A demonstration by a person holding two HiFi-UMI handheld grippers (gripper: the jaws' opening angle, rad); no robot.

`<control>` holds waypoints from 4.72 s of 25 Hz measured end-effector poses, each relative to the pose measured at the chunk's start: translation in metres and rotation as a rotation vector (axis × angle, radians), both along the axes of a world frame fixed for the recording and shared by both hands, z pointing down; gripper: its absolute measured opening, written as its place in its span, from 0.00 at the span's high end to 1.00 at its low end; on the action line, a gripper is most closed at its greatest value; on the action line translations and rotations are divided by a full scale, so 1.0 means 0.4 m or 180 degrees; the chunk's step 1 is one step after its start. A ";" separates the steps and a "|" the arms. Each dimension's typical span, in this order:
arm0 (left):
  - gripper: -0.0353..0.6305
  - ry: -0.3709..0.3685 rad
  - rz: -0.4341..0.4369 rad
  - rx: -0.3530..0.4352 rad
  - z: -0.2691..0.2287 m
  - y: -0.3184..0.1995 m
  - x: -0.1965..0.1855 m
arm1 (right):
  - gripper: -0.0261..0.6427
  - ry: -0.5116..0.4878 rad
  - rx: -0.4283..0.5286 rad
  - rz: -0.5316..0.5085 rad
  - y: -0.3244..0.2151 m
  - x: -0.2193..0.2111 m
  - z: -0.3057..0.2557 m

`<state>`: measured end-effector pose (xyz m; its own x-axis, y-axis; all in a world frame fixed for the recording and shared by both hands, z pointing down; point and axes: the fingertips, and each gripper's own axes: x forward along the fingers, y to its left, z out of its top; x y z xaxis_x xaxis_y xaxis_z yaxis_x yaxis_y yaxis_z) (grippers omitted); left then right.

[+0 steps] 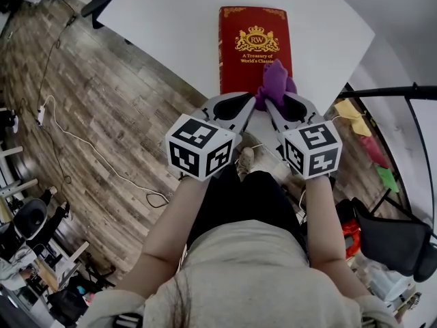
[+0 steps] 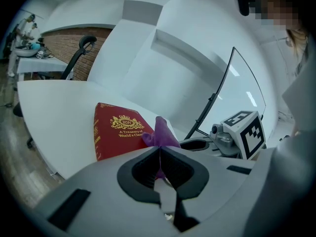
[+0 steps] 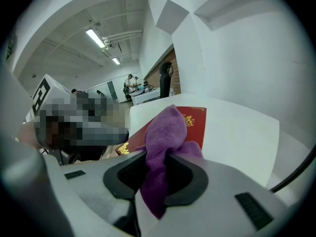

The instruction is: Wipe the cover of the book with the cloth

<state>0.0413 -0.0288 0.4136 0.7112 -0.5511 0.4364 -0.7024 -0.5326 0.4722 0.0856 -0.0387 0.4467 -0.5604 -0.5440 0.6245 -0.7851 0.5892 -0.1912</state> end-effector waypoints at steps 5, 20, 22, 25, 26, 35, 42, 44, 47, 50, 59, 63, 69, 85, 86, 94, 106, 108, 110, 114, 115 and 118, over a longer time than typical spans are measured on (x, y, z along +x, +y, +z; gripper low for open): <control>0.91 0.0021 -0.0015 -0.0017 -0.004 0.020 0.001 | 0.80 0.0012 -0.0034 -0.0028 0.021 -0.008 -0.006; 0.91 0.0014 -0.0048 -0.0062 -0.003 0.033 -0.013 | 0.80 0.0095 -0.0046 -0.0133 0.065 -0.003 -0.027; 0.91 0.0022 -0.0074 -0.0069 -0.006 0.029 -0.025 | 0.80 0.0089 -0.0018 -0.0136 0.063 -0.002 -0.045; 0.91 -0.0011 -0.0054 -0.0057 -0.009 0.023 -0.035 | 0.80 0.0102 0.0023 -0.0156 0.058 -0.007 -0.064; 0.91 -0.0017 -0.0047 -0.0050 -0.012 0.021 -0.038 | 0.80 0.0102 0.0035 -0.0158 0.056 -0.010 -0.069; 0.91 -0.0006 0.0055 0.0047 -0.059 -0.022 -0.048 | 0.80 0.0171 0.0153 -0.0116 0.014 -0.031 -0.125; 0.91 0.0007 0.0128 0.0148 -0.092 -0.091 -0.050 | 0.80 0.0079 0.0280 0.0087 -0.065 -0.027 -0.156; 0.91 0.0011 0.0139 0.0180 -0.103 -0.110 -0.055 | 0.80 0.0060 0.0316 0.0130 -0.088 -0.029 -0.168; 0.91 0.0036 0.0143 0.0227 -0.119 -0.139 -0.065 | 0.80 0.0059 0.0366 0.0124 -0.117 -0.039 -0.190; 0.91 0.0060 0.0146 0.0283 -0.135 -0.175 -0.069 | 0.80 0.0060 0.0440 0.0110 -0.144 -0.050 -0.213; 0.91 0.0114 0.0257 0.0549 -0.216 -0.266 -0.067 | 0.80 0.0012 0.0621 0.0198 -0.218 -0.068 -0.273; 0.91 0.0141 0.0302 0.0635 -0.240 -0.286 -0.066 | 0.80 -0.0018 0.0733 0.0255 -0.236 -0.072 -0.309; 0.91 0.0164 0.0383 0.0727 -0.265 -0.312 -0.073 | 0.80 -0.0064 0.0872 0.0348 -0.255 -0.070 -0.345; 0.91 0.0217 0.0442 0.0864 -0.289 -0.308 -0.102 | 0.80 -0.0173 0.1046 0.0465 -0.248 -0.082 -0.379; 0.91 0.0217 0.0453 0.0861 -0.288 -0.308 -0.101 | 0.80 -0.0176 0.1046 0.0469 -0.248 -0.083 -0.378; 0.91 0.0203 0.0505 0.0837 -0.278 -0.294 -0.087 | 0.80 -0.0196 0.1045 0.0484 -0.235 -0.074 -0.368; 0.91 0.0212 0.0525 0.0797 -0.270 -0.284 -0.080 | 0.81 -0.0199 0.1010 0.0428 -0.227 -0.073 -0.361; 0.91 0.0209 0.0509 0.0789 -0.266 -0.282 -0.083 | 0.81 -0.0176 0.1013 0.0407 -0.224 -0.075 -0.357; 0.91 0.0206 0.0499 0.0772 -0.262 -0.281 -0.084 | 0.81 -0.0142 0.1013 0.0378 -0.221 -0.077 -0.354; 0.91 0.0185 0.0490 0.0745 -0.253 -0.282 -0.089 | 0.81 -0.0103 0.1002 0.0350 -0.224 -0.078 -0.351; 0.91 0.0182 0.0488 0.0740 -0.250 -0.283 -0.090 | 0.81 -0.0081 0.1007 0.0350 -0.225 -0.077 -0.349; 0.91 0.0178 0.0489 0.0732 -0.247 -0.282 -0.095 | 0.81 -0.0014 0.1023 0.0362 -0.229 -0.072 -0.346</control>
<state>0.0034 -0.1414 0.3150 0.8134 -0.5151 0.2702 -0.5816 -0.7284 0.3623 0.0569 -0.1304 0.3083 -0.4873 -0.7717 0.4086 -0.8487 0.5287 -0.0136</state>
